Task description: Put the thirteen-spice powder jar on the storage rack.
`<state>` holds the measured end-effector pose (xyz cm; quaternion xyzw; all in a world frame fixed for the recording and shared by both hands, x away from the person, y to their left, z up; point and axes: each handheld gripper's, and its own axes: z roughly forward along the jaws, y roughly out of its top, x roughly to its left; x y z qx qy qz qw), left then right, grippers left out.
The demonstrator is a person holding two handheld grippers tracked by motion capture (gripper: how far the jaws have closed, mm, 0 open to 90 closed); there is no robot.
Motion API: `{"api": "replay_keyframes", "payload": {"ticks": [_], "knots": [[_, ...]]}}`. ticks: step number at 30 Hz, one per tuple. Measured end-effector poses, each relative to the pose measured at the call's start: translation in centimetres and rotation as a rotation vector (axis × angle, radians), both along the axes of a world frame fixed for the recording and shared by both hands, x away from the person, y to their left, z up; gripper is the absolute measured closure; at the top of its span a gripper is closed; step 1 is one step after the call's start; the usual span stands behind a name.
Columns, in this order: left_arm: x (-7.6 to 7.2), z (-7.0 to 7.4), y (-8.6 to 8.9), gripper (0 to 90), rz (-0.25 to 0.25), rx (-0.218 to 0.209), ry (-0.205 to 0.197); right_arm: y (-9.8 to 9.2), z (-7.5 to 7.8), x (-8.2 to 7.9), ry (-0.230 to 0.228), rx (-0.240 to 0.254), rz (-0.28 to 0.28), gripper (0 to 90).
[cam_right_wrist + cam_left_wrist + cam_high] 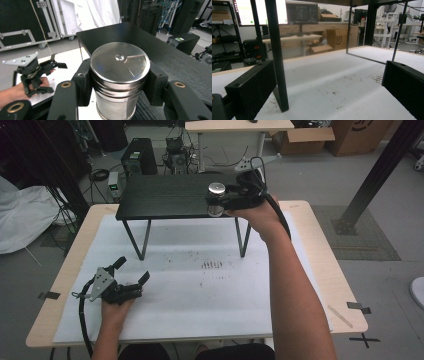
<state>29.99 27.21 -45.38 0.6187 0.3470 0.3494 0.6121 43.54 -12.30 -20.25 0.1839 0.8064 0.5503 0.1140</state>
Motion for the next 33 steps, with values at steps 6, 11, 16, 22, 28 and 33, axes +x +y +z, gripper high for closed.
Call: {"api": "replay_keyframes", "payload": {"ticks": [6, 11, 16, 22, 28, 33], "knots": [[0.0, 0.0, 0.0, 0.3, -0.001, 0.000, 0.001, 0.0, -0.2, 0.9, 0.006, -0.002, -0.031, 49.3], [0.0, 0.0, 0.0, 0.3, -0.001, 0.002, 0.001, 0.1, -0.5, 1.6, 0.013, -0.013, -0.055, 49.3], [0.0, 0.0, 0.1, 0.2, -0.001, 0.006, 0.001, 0.3, -0.7, 2.2, 0.013, -0.026, -0.081, 49.3], [0.0, 0.0, 0.1, 0.2, -0.001, 0.007, 0.003, 0.6, -0.9, 2.7, 0.007, -0.032, -0.118, 49.3], [0.0, 0.0, 0.1, 0.2, -0.002, 0.005, 0.002, 1.0, -1.2, 3.0, 0.008, -0.040, -0.134, 49.3], [0.0, 0.0, 0.1, 0.2, -0.001, 0.005, 0.001, 1.3, -1.6, 3.3, 0.015, -0.056, -0.137, 49.3]]}}
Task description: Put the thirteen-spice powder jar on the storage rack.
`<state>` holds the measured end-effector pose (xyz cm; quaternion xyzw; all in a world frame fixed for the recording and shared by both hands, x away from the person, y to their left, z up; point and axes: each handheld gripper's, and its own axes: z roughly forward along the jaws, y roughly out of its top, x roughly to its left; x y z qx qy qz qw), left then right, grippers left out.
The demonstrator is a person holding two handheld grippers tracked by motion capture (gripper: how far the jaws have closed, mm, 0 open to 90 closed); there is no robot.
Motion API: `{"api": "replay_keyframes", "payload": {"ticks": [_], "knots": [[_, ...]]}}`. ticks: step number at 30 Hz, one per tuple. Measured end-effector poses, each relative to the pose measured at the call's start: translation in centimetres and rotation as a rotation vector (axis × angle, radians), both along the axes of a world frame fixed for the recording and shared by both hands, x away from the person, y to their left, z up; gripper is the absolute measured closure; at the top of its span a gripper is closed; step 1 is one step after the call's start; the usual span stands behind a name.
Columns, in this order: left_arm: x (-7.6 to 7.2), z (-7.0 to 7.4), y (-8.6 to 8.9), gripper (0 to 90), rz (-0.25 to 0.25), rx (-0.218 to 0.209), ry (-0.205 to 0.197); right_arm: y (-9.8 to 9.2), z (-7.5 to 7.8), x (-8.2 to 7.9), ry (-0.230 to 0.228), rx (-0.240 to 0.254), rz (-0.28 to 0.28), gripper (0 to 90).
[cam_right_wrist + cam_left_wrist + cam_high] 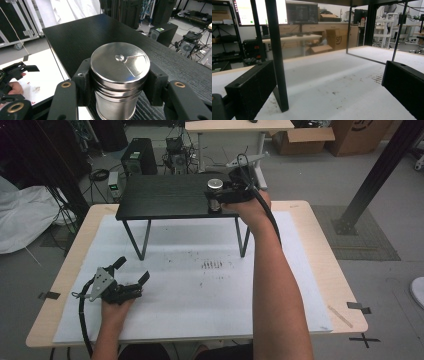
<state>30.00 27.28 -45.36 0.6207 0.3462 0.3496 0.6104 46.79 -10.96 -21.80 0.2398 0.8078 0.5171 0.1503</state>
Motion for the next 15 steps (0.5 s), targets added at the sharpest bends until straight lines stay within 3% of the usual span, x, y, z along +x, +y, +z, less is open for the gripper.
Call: {"api": "replay_keyframes", "payload": {"ticks": [7, 15], "knots": [[0.01, 0.00, -0.01, 0.2, -0.001, -0.004, 0.001, 0.25, -0.39, 0.31, 0.013, -0.004, -0.007, 49.3], [0.00, 0.00, -0.02, 0.3, 0.000, -0.003, 0.000, 0.15, -0.75, 0.42, 0.020, 0.028, -0.007, 49.2]]}}
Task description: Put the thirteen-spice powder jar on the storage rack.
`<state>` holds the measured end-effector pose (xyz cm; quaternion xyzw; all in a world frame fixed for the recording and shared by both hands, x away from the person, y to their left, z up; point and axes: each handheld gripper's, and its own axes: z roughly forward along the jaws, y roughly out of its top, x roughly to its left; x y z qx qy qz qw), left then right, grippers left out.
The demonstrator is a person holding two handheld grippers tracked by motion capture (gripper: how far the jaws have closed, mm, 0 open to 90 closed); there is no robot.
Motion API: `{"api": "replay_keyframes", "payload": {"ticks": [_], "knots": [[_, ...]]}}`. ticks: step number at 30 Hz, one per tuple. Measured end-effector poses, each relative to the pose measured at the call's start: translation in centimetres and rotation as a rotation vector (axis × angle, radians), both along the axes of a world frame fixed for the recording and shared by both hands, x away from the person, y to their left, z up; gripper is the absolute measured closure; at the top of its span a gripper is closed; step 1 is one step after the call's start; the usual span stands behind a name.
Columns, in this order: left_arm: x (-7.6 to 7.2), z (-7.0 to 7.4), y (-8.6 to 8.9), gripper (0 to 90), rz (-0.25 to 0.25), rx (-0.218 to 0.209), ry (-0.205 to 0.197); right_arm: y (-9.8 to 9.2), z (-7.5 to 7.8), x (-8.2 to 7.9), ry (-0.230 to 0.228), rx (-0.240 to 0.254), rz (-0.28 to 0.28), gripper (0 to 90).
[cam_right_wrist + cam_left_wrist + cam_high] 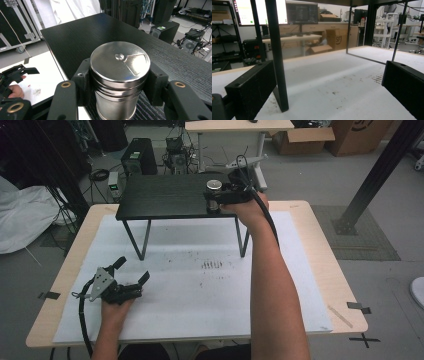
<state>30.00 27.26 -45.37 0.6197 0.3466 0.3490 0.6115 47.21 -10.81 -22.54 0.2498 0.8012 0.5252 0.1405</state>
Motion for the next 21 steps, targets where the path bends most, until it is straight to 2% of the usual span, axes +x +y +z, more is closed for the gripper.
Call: {"api": "replay_keyframes", "payload": {"ticks": [3, 5, 7, 12, 17, 21], "knots": [[0.0, 0.0, 0.0, 0.3, 0.000, 0.000, 0.000, 0.0, 0.0, 0.0, 0.004, -0.001, 0.001, 47.6], [0.0, 0.0, 0.0, 0.2, -0.001, -0.001, 0.001, 0.0, -0.1, 0.0, -0.003, -0.018, -0.012, 40.5], [0.0, 0.0, 0.0, 0.3, 0.000, -0.001, 0.001, -0.1, -0.1, 0.0, -0.001, -0.002, -0.032, 33.8], [0.0, 0.0, 0.0, 0.2, 0.000, -0.002, 0.001, -0.4, 0.2, -0.4, -0.006, 0.021, -0.026, 29.4], [0.0, 0.0, 0.0, 0.2, 0.000, -0.001, 0.001, -0.4, 0.5, -0.7, -0.024, 0.009, -0.020, 27.0], [0.0, 0.0, 0.1, 0.2, -0.001, 0.002, 0.002, -1.1, 1.0, -1.1, -0.037, 0.021, -0.032, 24.9]]}}
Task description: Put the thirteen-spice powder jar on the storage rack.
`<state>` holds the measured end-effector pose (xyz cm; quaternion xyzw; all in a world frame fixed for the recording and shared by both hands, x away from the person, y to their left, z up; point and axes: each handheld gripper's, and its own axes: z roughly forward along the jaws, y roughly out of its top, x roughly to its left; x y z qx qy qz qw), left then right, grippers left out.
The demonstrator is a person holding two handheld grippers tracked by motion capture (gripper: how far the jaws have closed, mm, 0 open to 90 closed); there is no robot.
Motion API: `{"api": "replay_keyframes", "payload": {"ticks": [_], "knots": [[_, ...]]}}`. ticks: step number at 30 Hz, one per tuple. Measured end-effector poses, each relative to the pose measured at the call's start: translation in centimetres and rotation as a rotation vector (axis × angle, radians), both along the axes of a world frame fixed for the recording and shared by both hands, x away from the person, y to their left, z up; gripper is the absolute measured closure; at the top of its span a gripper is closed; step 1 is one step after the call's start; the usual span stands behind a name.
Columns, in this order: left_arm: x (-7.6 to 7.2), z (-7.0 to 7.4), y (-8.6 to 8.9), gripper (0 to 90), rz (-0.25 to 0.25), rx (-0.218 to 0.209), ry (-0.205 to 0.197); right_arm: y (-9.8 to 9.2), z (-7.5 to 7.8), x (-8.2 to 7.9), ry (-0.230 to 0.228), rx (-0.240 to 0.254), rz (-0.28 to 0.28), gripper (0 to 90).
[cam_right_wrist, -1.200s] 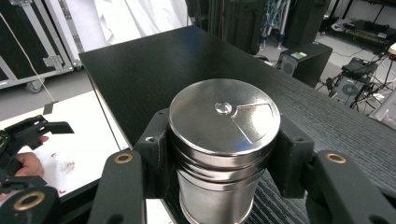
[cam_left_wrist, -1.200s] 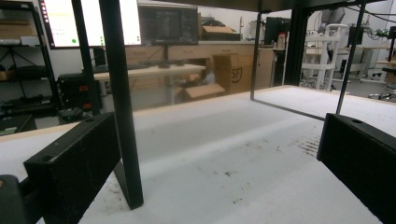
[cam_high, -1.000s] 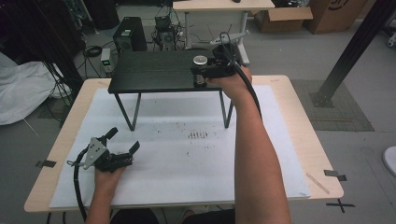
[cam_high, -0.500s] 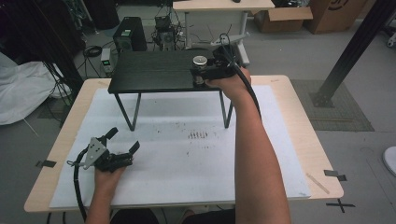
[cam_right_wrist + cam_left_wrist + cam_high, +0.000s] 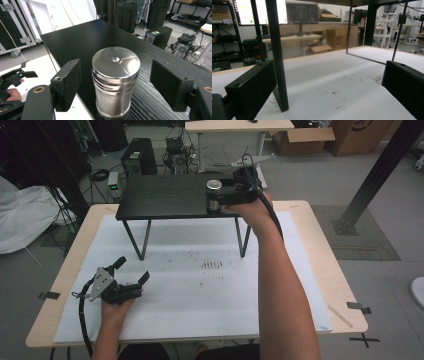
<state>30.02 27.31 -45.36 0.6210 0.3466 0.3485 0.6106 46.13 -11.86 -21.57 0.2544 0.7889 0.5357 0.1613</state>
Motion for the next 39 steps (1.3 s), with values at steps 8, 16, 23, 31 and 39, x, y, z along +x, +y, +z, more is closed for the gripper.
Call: {"api": "replay_keyframes", "payload": {"ticks": [8, 16, 23, 31, 39], "knots": [[0.0, 0.0, 0.0, 0.2, 0.002, -0.003, -0.001, -1.4, 1.0, -1.0, -0.030, 0.042, -0.002, 19.1], [0.0, 0.0, 0.0, 0.2, 0.001, -0.002, -0.001, -2.0, 1.4, -2.3, -0.051, 0.076, 0.037, 13.8], [0.0, 0.0, 0.0, 0.2, 0.002, -0.002, -0.002, -2.5, 1.3, -3.6, -0.090, 0.110, 0.053, 7.8], [0.0, 0.0, 0.0, 0.2, 0.001, -0.002, -0.001, -3.3, 0.7, -4.7, -0.137, 0.150, 0.018, 0.9], [0.0, 0.0, 0.0, 0.2, 0.001, -0.001, -0.002, -4.4, -0.3, -6.1, -0.185, 0.237, 0.011, 0.0]]}}
